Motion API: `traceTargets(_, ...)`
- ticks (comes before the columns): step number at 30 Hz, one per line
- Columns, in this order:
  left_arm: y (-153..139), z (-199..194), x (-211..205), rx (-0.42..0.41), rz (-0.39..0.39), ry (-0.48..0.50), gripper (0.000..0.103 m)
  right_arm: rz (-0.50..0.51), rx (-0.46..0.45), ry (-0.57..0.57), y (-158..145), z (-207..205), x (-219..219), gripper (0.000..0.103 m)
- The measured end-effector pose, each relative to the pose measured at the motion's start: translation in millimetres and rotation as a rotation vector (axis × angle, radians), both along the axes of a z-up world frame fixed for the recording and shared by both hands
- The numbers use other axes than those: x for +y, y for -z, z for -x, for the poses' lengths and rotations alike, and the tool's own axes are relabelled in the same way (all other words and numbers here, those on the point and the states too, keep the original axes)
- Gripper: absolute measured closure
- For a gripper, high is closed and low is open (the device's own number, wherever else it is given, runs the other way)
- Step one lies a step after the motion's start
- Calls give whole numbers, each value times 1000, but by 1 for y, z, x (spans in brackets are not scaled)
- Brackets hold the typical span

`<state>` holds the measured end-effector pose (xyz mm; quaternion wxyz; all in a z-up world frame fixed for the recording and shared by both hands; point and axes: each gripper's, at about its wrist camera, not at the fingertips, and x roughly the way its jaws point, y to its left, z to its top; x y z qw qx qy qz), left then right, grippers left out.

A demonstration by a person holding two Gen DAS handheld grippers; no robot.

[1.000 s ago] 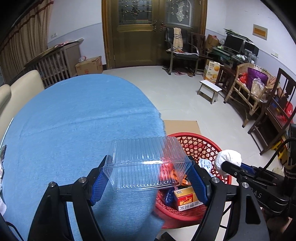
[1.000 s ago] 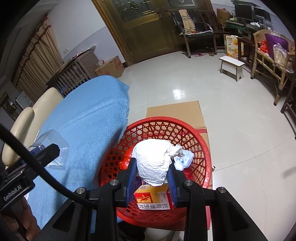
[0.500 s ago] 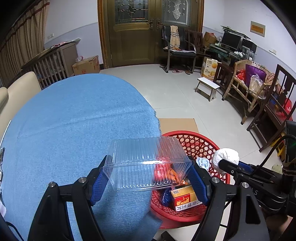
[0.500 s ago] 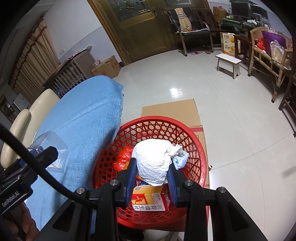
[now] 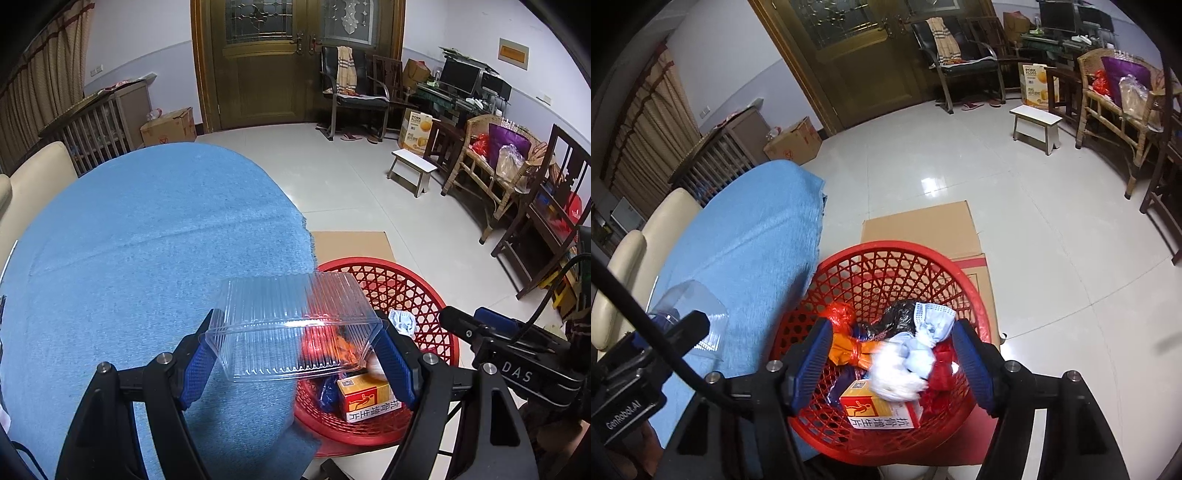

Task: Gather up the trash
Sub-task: 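Open the right gripper to drop the tissue ball while the left drops the box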

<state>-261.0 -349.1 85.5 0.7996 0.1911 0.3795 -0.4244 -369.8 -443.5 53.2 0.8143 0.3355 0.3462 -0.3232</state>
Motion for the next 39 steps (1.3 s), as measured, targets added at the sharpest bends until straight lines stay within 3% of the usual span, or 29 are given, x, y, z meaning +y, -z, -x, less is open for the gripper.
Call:
traceTargets(19, 5, 22, -40, 4, -24, 77, 20, 14, -67, 91, -21, 37, -20, 31)
traceTargets(27, 29, 27, -63, 24, -156, 119, 18, 31, -107, 110, -38, 47, -25, 31)
traceTargets(39, 21, 25, -54, 76, -109, 128, 13, 46, -110, 96, -45, 41, -15, 31)
